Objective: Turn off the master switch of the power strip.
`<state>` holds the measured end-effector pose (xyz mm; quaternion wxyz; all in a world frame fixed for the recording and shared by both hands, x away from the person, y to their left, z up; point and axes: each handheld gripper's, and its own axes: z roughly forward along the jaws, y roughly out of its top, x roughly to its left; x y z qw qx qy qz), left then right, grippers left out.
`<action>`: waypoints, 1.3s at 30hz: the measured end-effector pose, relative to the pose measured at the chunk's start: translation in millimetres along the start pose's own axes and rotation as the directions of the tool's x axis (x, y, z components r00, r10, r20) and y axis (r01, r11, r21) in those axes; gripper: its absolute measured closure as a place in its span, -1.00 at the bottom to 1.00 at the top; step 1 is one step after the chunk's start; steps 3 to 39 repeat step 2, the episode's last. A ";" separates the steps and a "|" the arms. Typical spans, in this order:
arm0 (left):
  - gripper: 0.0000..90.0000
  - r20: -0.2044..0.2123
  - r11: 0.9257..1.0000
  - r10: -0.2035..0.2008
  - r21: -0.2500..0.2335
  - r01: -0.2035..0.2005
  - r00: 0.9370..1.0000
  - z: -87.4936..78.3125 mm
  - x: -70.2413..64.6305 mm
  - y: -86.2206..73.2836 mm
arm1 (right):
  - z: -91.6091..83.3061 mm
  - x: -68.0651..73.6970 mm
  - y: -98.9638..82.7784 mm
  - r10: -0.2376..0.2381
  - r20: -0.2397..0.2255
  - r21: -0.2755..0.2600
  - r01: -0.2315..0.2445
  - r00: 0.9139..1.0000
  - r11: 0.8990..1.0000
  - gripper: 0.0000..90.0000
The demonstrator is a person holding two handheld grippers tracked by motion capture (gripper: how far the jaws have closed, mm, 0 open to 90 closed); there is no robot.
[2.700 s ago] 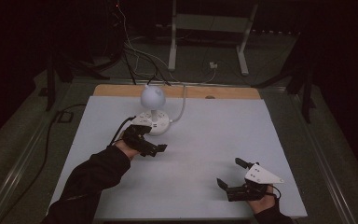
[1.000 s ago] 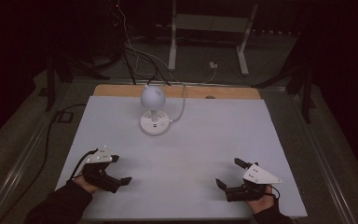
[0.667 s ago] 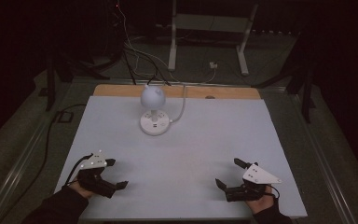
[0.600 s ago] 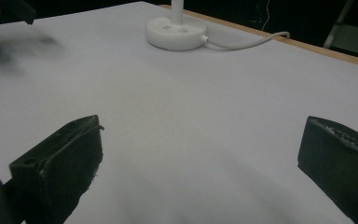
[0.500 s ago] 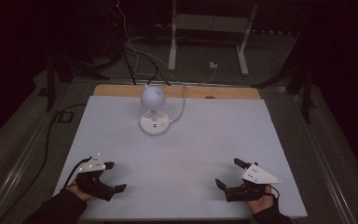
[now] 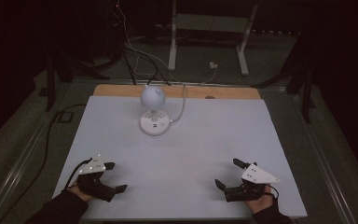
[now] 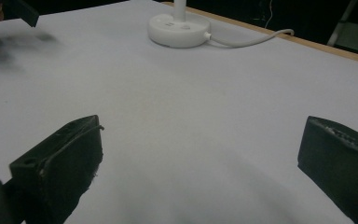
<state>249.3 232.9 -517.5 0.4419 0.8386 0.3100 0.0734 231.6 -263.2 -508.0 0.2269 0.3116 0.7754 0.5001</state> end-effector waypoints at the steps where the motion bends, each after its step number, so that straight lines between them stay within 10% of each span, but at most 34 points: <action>1: -0.99 0.000 1.000 0.001 -0.001 -0.001 1.000 -0.2 0.0 0.1 | -0.1 0.2 0.1 -0.002 0.001 0.000 0.002 1.000 1.000 -1.00; 39: -0.99 0.000 1.000 0.001 -0.001 -0.001 1.000 -0.2 0.0 0.1 | -0.1 0.2 0.2 -0.004 0.001 -0.001 0.004 1.000 1.000 -1.00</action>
